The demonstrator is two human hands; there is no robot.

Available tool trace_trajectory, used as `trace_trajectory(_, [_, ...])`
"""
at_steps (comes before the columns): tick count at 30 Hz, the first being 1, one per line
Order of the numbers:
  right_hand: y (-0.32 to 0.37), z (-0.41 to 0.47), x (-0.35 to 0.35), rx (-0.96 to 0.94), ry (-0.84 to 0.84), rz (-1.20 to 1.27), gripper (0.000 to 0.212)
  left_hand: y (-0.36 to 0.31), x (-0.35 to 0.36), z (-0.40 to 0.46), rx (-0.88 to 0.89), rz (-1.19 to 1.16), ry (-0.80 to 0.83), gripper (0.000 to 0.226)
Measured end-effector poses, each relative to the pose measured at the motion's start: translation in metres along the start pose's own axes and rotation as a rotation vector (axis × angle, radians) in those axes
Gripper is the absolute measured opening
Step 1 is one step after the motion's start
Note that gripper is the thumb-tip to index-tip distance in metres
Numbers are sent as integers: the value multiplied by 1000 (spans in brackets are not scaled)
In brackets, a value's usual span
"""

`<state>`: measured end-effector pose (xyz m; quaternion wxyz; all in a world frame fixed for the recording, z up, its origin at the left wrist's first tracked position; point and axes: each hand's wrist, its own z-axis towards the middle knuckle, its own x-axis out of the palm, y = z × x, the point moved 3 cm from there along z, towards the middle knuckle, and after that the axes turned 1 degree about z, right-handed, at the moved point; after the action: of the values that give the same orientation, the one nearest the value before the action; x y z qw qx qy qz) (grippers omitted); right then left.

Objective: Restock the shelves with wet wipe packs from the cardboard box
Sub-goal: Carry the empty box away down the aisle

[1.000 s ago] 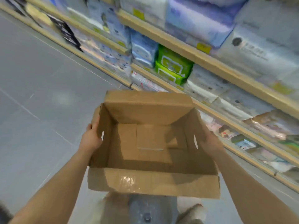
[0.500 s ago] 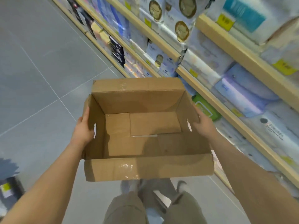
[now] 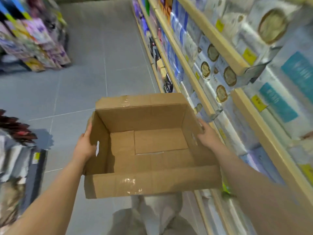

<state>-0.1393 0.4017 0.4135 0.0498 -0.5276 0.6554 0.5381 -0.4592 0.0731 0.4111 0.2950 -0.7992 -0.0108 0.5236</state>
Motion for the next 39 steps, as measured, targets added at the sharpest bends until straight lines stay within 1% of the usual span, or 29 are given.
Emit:
trace_trajectory(3, [33,19,-18,-117,-31,-7,71,-17,-26,2,32,-10,-79,97])
trace_trajectory(7, [76,52,-36,-293,-112,-103,77,-38,-53,22,5,-2,-188,89])
trace_trajectory(9, [95,73,-41,-356,-151,-157,79,-46,-64,38,0,-6,-239,89])
trace_trajectory(12, [120,110,-47,-369,-214,-239,78,-54,-79,75,8,30,-294,94])
trace_trajectory(15, [150,152,-48,-382,-275,-345,78,-63,-94,126,5,95,-301,102])
trace_trajectory(17, [177,179,-49,-391,-330,-445,75,-73,-107,165,-22,148,-304,97])
trace_trajectory(19, [208,206,-53,-352,-362,-487,72,-85,-122,207,-65,208,-276,87])
trace_trajectory(21, [235,237,-56,-338,-381,-481,71,-98,-136,248,-82,233,-269,83])
trace_trajectory(23, [261,266,-59,-331,-364,-468,71,-111,-152,287,-75,252,-270,82])
trace_trajectory(28, [330,336,-70,-344,-389,-456,68,-139,-188,373,-74,291,-280,80])
trace_trajectory(33, [384,413,-71,-375,-383,-471,71,-155,-205,454,-91,287,-281,78])
trace_trajectory(39, [438,522,-73,-395,-385,-462,69,-191,-210,556,-78,267,-301,76])
